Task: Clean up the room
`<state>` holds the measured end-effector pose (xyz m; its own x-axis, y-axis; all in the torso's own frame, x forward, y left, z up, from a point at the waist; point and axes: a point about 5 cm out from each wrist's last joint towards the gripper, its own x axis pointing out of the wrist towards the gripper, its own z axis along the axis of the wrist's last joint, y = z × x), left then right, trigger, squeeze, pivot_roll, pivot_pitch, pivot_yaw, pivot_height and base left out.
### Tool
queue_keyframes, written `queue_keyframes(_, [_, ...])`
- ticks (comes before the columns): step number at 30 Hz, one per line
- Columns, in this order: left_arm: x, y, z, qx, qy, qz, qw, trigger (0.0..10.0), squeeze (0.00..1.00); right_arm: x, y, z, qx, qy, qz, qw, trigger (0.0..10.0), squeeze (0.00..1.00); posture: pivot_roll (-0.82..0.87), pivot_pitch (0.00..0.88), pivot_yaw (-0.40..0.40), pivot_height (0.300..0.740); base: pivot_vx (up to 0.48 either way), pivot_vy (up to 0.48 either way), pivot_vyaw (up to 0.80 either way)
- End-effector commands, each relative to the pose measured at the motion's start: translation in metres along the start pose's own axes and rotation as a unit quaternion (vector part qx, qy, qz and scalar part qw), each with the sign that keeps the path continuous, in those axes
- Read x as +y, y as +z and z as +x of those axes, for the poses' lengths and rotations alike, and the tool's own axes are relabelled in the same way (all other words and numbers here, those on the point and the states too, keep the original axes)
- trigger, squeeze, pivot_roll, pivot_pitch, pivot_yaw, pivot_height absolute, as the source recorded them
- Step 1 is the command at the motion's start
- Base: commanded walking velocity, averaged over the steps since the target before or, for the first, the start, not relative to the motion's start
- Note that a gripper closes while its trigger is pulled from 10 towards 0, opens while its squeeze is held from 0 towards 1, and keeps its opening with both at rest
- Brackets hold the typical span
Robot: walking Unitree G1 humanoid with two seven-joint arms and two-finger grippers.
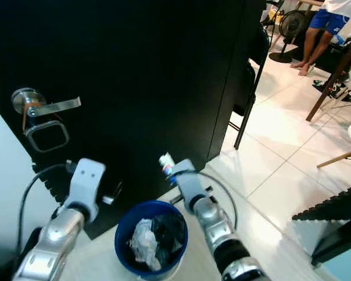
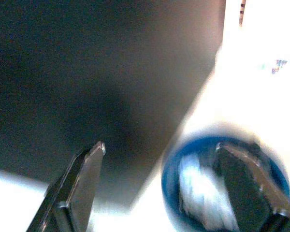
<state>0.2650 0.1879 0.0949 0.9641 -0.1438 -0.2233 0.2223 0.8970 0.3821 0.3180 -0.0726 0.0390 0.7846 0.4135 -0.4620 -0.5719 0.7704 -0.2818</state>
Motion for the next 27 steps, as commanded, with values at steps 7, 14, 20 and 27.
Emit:
queue_keyframes(7, [0.005,-0.037,-0.047,0.084,-0.124,0.140,0.979,10.0,0.00,0.035,-0.019,0.005,0.065,0.074,-0.088,0.991,10.0,0.00,0.15,0.352,-0.161,0.740,0.000,0.000,0.00])
queue_keyframes(14, [0.006,-0.042,-0.086,0.102,-0.174,0.138,0.970,10.0,0.00,0.050,0.000,0.014,0.051,0.074,-0.020,0.996,10.0,0.00,0.19,0.389,-0.195,0.740,0.000,0.000,0.00])
queue_keyframes(20, [0.007,-0.040,-0.088,0.102,-0.172,0.141,0.970,10.0,0.00,0.048,0.016,0.018,0.020,0.058,-0.006,0.998,10.0,0.00,0.20,0.389,-0.197,0.740,0.000,0.000,0.00])
queue_keyframes(27, [0.007,-0.036,-0.086,0.097,-0.179,0.149,0.968,10.0,0.00,0.033,0.034,0.022,-0.008,0.007,-0.016,1.000,10.0,0.00,0.19,0.386,-0.191,0.740,0.000,0.000,0.00])
